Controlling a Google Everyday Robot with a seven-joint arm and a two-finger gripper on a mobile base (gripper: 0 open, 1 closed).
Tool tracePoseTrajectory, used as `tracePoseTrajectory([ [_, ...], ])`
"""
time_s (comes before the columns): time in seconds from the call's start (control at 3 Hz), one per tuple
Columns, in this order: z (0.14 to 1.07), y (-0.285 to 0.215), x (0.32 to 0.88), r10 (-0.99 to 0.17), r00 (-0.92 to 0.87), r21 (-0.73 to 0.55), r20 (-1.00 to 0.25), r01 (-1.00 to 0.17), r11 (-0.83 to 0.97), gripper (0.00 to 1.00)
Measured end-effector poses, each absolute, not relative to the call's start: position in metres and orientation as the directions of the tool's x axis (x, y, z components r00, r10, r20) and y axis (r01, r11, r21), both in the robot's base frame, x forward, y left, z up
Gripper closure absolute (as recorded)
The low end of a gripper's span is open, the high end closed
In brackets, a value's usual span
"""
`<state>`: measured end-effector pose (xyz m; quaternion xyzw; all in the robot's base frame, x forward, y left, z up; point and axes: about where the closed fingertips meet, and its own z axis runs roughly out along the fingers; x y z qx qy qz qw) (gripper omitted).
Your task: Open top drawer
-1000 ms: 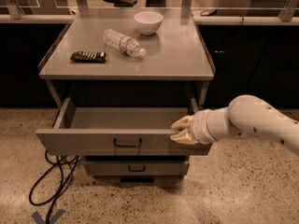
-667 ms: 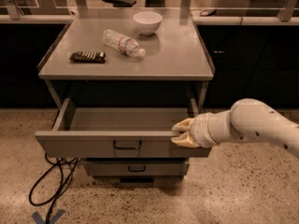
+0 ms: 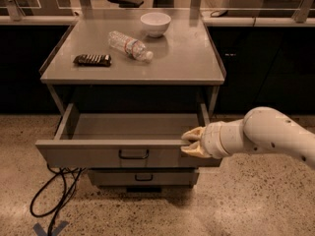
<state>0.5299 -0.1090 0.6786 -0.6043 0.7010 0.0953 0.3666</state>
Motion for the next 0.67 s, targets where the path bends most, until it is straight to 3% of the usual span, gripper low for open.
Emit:
tracePoseTrajectory([
  [0.67, 0.6783, -0.109, 0.5218, -0.778, -0.001, -0.31, -0.628, -0.917, 0.251, 1.0],
])
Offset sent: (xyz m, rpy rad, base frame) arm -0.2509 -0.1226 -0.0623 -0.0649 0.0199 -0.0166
